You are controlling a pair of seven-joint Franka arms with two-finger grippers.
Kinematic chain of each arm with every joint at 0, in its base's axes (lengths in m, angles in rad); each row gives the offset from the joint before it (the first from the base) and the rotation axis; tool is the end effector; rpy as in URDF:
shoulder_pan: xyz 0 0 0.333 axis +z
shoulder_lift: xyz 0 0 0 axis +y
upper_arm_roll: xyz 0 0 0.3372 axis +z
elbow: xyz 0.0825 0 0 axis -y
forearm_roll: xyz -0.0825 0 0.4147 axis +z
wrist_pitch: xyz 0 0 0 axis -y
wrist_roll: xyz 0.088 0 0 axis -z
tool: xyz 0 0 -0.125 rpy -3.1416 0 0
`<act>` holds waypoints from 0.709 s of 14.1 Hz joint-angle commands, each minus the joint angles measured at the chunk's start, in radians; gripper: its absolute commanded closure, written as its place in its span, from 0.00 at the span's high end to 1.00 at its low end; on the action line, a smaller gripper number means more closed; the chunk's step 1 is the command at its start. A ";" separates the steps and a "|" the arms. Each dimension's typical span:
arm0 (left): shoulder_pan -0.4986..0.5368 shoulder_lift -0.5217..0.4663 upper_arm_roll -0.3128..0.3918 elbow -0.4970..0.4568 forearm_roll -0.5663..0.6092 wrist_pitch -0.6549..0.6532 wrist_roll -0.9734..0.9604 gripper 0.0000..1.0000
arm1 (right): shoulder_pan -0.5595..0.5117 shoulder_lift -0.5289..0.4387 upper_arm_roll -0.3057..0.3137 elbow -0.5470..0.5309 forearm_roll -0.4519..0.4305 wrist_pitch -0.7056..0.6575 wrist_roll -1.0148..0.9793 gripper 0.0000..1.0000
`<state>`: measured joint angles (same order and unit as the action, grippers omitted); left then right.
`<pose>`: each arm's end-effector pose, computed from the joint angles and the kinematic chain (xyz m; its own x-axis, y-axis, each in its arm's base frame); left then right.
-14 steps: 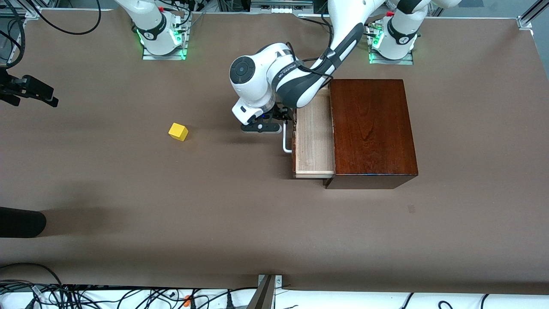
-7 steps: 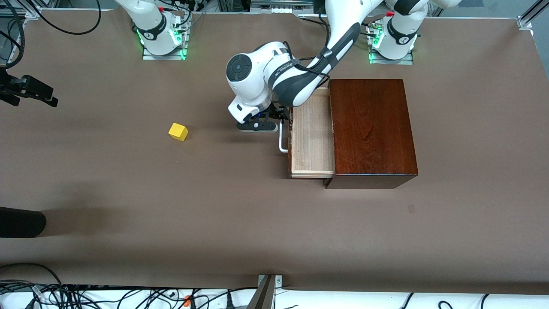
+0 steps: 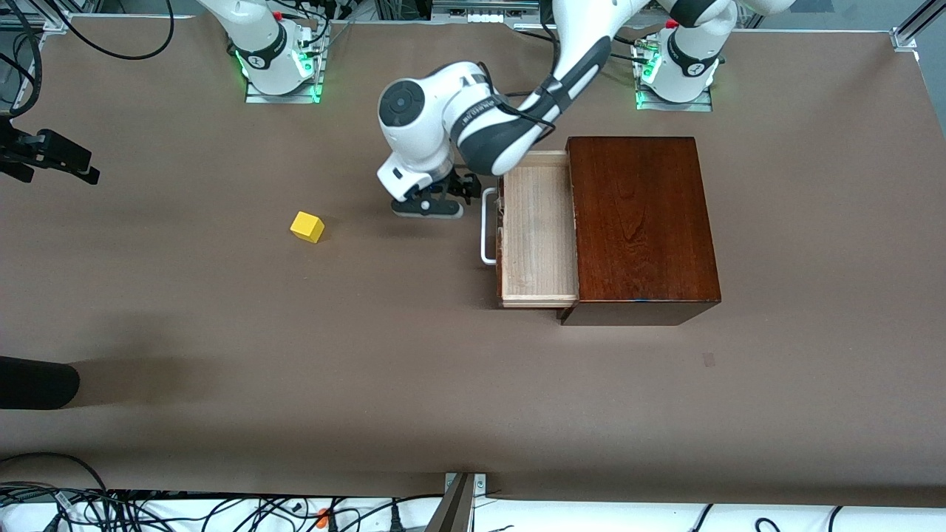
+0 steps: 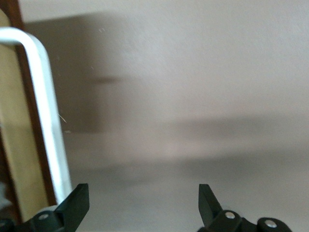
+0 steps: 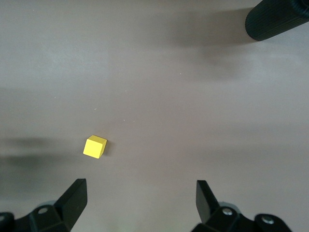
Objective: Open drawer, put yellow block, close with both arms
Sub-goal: 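Release the handle and raise the left gripper while the right gripper reaches the cube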
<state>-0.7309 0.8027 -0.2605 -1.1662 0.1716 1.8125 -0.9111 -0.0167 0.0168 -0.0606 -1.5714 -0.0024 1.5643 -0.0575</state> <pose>0.4866 -0.6133 0.2982 0.9928 -0.0633 -0.1021 -0.0724 -0.9935 -0.0879 0.5874 -0.0455 0.6170 0.9995 -0.0198 -0.0240 -0.0198 -0.9998 0.0020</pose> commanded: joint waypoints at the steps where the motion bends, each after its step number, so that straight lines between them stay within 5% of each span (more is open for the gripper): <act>1: 0.039 -0.013 -0.017 0.037 -0.020 -0.090 0.054 1.00 | -0.008 0.008 0.004 0.022 -0.005 -0.013 -0.007 1.00; 6: 0.042 -0.176 -0.012 0.034 -0.266 -0.142 0.008 1.00 | -0.006 0.009 0.013 -0.034 0.001 0.029 0.021 1.00; 10: 0.152 -0.305 -0.003 0.025 -0.256 -0.318 0.023 1.00 | -0.002 -0.014 0.074 -0.128 0.002 0.083 0.171 1.00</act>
<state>-0.6705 0.5683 -0.2653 -1.1074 -0.0654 1.5679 -0.9008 -0.0154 0.0352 -0.0230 -1.6341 -0.0014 1.6076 0.0408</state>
